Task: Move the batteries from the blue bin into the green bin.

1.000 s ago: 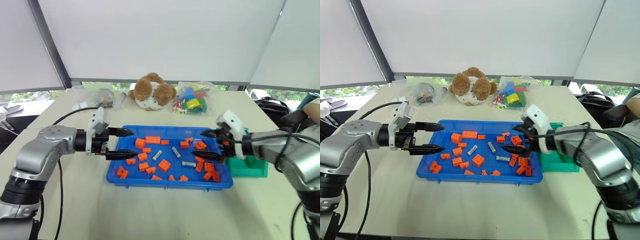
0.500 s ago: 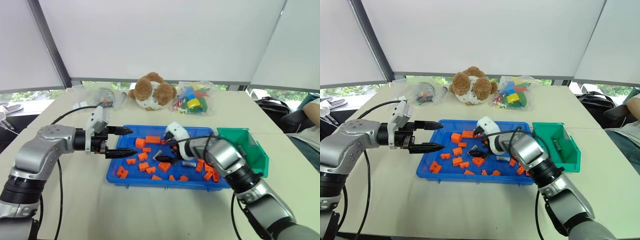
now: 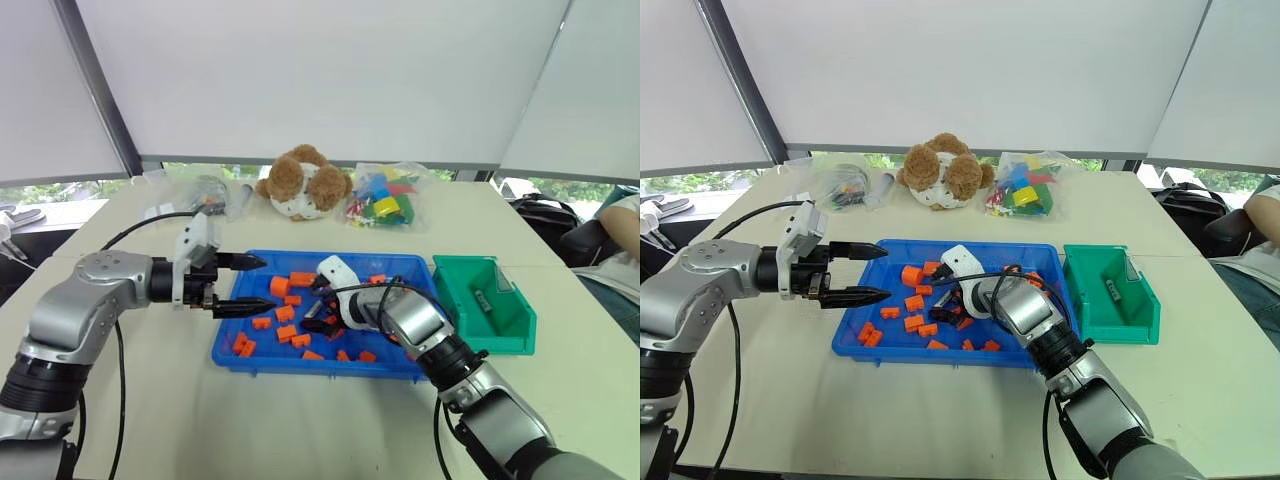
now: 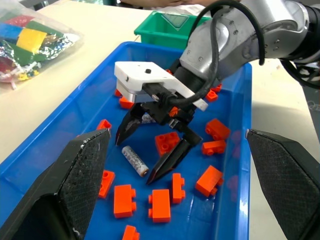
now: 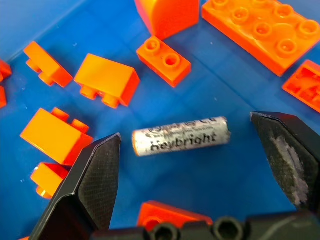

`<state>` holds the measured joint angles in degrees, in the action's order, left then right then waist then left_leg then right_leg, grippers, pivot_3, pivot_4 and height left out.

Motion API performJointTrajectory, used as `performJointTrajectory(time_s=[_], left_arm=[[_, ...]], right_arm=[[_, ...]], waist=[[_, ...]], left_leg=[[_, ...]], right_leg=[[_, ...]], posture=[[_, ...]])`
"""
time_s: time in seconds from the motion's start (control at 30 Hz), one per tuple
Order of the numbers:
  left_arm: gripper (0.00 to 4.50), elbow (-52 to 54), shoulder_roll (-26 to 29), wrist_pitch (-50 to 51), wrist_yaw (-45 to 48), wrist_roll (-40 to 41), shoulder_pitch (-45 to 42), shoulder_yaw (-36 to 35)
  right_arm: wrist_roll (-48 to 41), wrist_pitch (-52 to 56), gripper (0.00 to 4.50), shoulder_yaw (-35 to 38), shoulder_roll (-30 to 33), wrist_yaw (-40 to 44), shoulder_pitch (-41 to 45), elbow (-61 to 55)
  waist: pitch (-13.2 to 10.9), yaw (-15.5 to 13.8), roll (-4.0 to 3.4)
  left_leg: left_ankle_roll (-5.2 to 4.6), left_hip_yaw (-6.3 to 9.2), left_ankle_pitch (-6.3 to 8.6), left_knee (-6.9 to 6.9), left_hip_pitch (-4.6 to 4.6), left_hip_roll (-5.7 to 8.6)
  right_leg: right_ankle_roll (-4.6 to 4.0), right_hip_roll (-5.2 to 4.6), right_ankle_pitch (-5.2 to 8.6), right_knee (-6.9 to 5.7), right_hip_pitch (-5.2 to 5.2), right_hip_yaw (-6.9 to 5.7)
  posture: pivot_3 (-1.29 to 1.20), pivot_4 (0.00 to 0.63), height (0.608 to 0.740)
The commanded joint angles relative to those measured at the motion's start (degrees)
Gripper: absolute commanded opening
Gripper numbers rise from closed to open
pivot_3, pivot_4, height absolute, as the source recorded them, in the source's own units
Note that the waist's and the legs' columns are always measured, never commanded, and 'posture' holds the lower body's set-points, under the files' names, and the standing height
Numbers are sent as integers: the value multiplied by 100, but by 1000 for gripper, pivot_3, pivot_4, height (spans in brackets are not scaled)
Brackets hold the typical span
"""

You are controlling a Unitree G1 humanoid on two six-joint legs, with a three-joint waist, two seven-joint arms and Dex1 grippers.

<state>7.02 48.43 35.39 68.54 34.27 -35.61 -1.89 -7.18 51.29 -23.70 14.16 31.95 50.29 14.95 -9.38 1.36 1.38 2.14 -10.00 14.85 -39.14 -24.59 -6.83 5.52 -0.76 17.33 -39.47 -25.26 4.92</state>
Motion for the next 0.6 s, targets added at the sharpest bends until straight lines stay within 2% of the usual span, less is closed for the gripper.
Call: performJointTrajectory(time_s=[0.03, 0.1, 0.2, 0.33, 0.5, 0.6], left_arm=[[4500, 170, 20, -104, -8, 24, -12, -151], [4500, 178, 13, -106, -14, 23, -8, -147], [4500, 177, -1, -118, -17, 14, 0, -139], [4500, 175, -28, -128, -25, 16, -4, -124], [4500, 223, -53, -95, -38, 59, 10, -119], [4500, 204, -110, -106, -41, 51, 4, -77]], right_arm=[[115, 32, 4206, 49, -55, 17, -3, 48], [145, 28, 3570, 51, -38, 26, -21, 31], [158, 55, 2195, 63, -8, 50, -38, -27], [151, 193, 2190, 155, 74, 126, 89, -281], [-121, 786, 2190, 1410, 555, -134, 605, -1188], [-146, 1098, 2190, 2253, 1375, -250, 632, -1649]], waist=[[0, 0, 0], [0, 0, 0], [0, -2, 0], [0, -5, 0], [-2, -35, -4], [-2, -79, -4]], left_leg=[[0, 1, 0, 0, 0, 0], [1, 3, 0, 0, 0, 0], [2, 8, -1, 0, 0, 0], [4, 12, -2, 0, 0, 0], [6, 15, -4, -2, -18, 0], [6, 28, -4, -6, -36, 1]], right_leg=[[0, -1, 0, 0, 1, -3], [0, -2, 0, 0, 2, -6], [0, -2, 0, 1, 3, -11], [-1, -2, 0, 1, 6, -14], [-1, -3, 0, 1, -9, -17], [-1, -6, 0, 5, -15, -31]], posture=[[0, 150, 710], [0, 150, 710], [0, 150, 710], [0, 150, 710], [0, 150, 710], [0, 150, 710]])
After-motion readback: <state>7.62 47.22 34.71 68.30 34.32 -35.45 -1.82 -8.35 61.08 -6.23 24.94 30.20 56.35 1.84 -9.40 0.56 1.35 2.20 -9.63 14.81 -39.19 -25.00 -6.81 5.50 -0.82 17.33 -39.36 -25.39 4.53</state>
